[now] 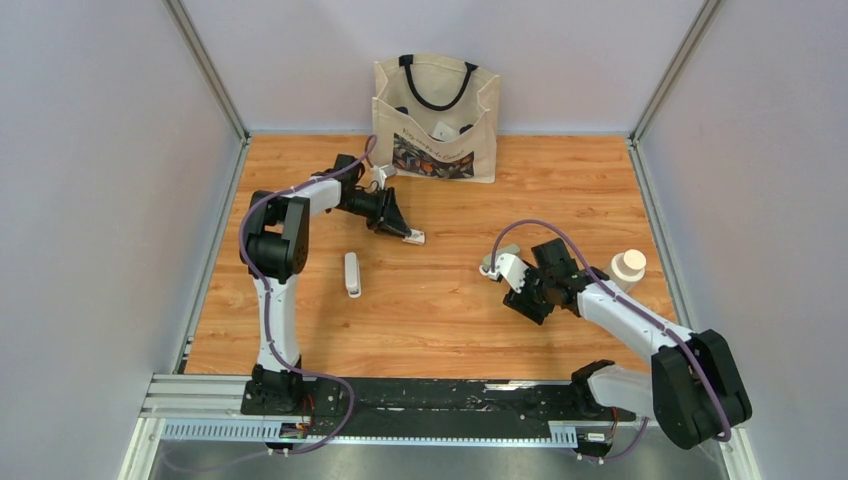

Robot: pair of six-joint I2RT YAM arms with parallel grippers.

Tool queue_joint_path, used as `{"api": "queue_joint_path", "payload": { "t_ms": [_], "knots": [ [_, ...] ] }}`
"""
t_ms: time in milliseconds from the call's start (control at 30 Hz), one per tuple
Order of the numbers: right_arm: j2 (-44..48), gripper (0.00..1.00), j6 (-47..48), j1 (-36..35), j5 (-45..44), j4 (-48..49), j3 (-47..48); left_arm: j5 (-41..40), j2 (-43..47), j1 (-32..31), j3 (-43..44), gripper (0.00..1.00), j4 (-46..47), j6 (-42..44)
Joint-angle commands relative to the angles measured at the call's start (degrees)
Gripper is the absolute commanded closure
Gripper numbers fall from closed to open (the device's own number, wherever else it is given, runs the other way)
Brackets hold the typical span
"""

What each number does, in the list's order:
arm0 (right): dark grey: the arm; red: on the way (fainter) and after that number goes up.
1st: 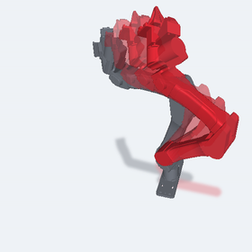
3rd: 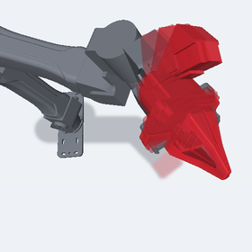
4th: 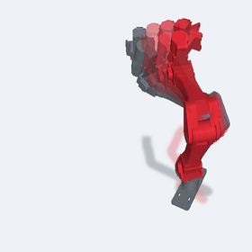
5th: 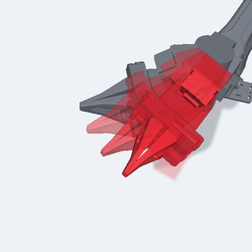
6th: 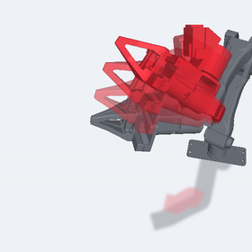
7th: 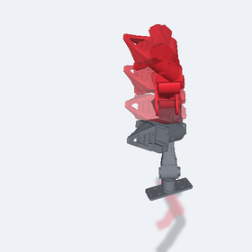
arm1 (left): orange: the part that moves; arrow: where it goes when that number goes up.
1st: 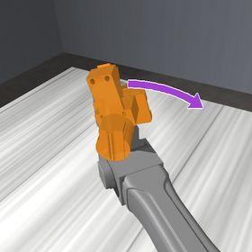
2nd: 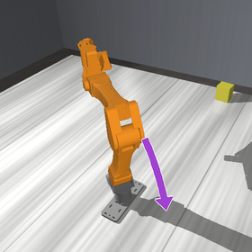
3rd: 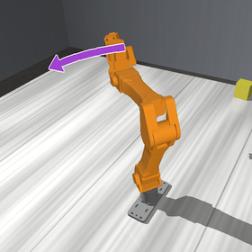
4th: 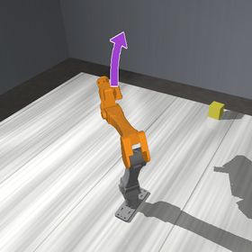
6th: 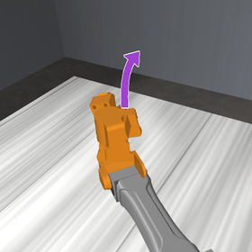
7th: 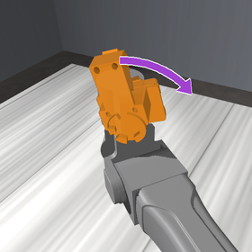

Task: Load the staples into the stapler

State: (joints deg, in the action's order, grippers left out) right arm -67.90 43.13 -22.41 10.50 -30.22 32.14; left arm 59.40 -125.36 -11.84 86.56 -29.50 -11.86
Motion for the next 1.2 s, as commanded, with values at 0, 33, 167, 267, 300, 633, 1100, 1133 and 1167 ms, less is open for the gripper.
{"api": "queue_joint_path", "payload": {
  "t_ms": [0,33,167,267,300,633,1100,1133,1167],
  "knots": [
    [2.4,0.37,0.3,0.2,-0.2,0.0,0.0,-0.3,2.8,1.6,0.5,0.59,-0.9,1.9],
    [2.8,0.35,0.2,0.3,-0.3,-0.2,0.2,-0.2,3.1,1.9,0.6,0.57,-1.0,1.9],
    [4.5,0.34,-0.8,0.2,-0.6,-1.2,1.5,-0.3,4.4,2.9,0.9,0.49,-2.1,2.6],
    [5.7,0.34,-2.6,0.2,-0.5,-1.9,3.4,-0.5,5.6,3.7,1.1,0.45,-2.8,2.8],
    [5.6,0.34,-3.7,0.1,-0.6,-2.3,4.3,-0.4,6.0,3.9,1.1,0.44,-2.9,2.9],
    [1.1,0.36,-4.3,0.1,-1.7,-5.2,6.1,-0.7,9.3,4.8,1.5,0.17,-6.5,5.3],
    [-4.7,0.34,-3.3,-0.6,-8.7,0.2,2.2,-0.9,22.9,10.5,-1.8,0.16,-16.7,10.0],
    [-5.3,0.34,-3.5,-0.9,-10.4,1.8,2.1,-1.5,23.8,10.9,-2.2,0.16,-18.8,11.1],
    [-5.7,0.34,-3.8,-0.9,-13.3,3.1,2.1,-1.8,24.8,11.3,-2.4,0.16,-20.8,11.8]
  ]
}}
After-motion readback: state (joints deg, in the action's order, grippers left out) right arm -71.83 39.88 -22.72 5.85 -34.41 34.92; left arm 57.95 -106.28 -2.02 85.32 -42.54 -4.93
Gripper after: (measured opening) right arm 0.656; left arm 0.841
